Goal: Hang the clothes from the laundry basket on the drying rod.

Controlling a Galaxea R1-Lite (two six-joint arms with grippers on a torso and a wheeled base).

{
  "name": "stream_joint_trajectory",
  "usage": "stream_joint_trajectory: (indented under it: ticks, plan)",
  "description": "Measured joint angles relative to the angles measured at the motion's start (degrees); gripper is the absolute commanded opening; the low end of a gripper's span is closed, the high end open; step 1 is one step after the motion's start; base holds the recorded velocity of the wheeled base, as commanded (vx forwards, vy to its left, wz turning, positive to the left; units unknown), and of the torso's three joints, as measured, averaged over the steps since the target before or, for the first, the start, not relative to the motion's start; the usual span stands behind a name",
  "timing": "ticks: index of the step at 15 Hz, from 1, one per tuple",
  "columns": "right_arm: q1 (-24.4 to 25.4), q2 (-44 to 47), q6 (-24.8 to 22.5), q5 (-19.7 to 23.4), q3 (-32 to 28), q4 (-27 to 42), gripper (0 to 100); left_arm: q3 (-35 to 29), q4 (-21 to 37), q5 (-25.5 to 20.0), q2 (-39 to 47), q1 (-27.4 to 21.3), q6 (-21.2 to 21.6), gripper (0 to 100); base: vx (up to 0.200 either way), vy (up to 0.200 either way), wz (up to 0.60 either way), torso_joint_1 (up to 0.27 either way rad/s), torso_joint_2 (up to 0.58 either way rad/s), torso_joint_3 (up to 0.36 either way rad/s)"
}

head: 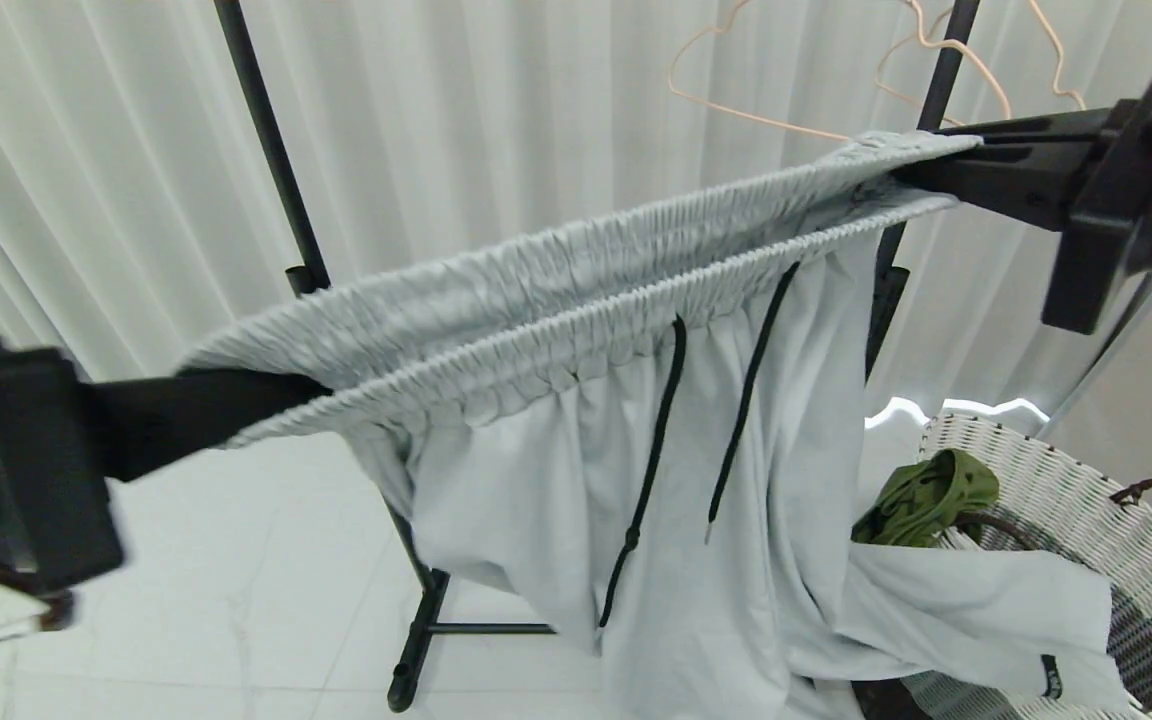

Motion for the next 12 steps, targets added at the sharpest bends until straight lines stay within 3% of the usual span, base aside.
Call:
stream_joint_trajectory:
  ticks: [1, 3, 6, 8, 12]
  plan:
    - [0.3, 1.23, 0.05, -0.23, -0.74, -0.13, 0, -3.69, 3.62, -2.33, -2.21, 0.29, 0.24, 0, 0.0, 0.0, 0.0, 0.0, 0.0, 0.0]
    - [0.52, 2.12, 0.1, -1.18, -1.07, -0.05, 0, -7.06, 5.83, -3.17, -4.6, 1.1, 5.06, 0, 0.0, 0.0, 0.0, 0.0, 0.0, 0.0]
    - [0.83, 0.96, 0.16, -3.34, 1.33, 0.01, 0, -2.3, 6.24, 3.12, -5.67, 2.8, 18.74, 0, 0.0, 0.0, 0.0, 0.0, 0.0, 0.0]
    - [1.1, -1.11, 0.6, -4.58, 3.0, 0.01, 0, -2.45, 4.77, 6.57, -4.33, 3.27, 21.63, 0, 0.0, 0.0, 0.0, 0.0, 0.0, 0.0]
    - [1.11, -3.61, 5.08, -5.27, 0.69, 0.0, 0, -13.06, 1.45, 7.45, 1.27, 3.24, 25.31, 0, 0.0, 0.0, 0.0, 0.0, 0.0, 0.0]
